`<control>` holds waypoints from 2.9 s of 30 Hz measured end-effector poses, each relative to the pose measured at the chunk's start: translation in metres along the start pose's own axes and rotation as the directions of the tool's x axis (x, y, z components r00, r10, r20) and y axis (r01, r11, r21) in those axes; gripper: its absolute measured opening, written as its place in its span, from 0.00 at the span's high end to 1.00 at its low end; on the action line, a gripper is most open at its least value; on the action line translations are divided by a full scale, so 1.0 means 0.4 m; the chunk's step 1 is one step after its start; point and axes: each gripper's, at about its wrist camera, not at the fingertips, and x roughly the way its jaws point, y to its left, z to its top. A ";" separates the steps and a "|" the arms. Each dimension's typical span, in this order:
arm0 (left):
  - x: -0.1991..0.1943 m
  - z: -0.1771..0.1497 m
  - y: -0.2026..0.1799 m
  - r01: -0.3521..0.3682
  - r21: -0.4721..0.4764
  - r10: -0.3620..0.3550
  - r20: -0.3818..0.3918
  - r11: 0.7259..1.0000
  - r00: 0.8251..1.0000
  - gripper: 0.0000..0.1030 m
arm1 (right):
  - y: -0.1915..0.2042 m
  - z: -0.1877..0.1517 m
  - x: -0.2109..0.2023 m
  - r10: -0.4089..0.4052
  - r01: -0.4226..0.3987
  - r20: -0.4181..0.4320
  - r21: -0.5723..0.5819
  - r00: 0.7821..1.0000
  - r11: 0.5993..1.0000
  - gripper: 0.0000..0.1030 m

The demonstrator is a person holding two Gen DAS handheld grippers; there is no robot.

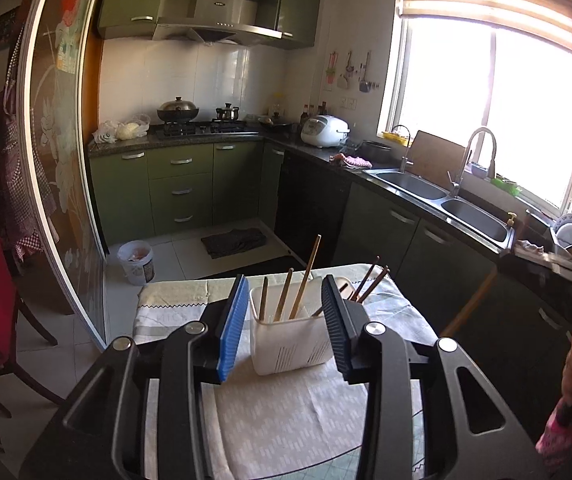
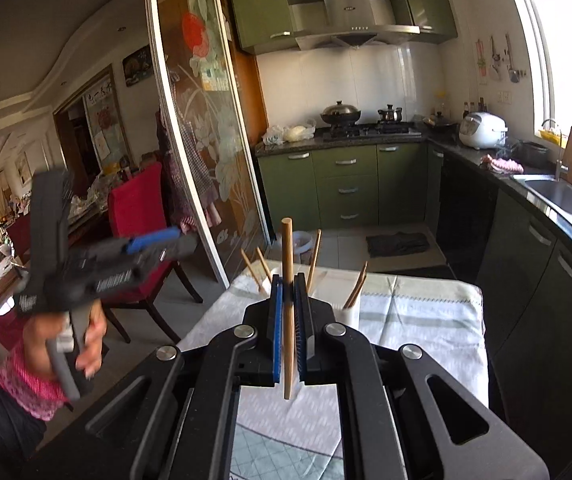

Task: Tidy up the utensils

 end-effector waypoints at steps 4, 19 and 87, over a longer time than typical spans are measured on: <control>-0.091 -0.129 0.016 -0.013 0.011 0.013 0.037 1.000 0.999 0.50 | -0.010 0.118 -0.002 -0.067 0.067 0.093 0.009 0.993 0.998 0.94; -0.235 -0.376 0.131 -0.152 -0.138 0.173 0.157 0.979 0.972 0.14 | -0.131 0.158 0.338 -0.148 0.153 -0.048 0.122 0.988 0.981 0.94; -0.276 -0.443 -0.049 -0.143 -0.087 0.156 0.166 0.986 0.974 0.07 | 0.157 -0.528 -0.182 -0.272 0.275 0.169 0.005 0.947 0.961 0.04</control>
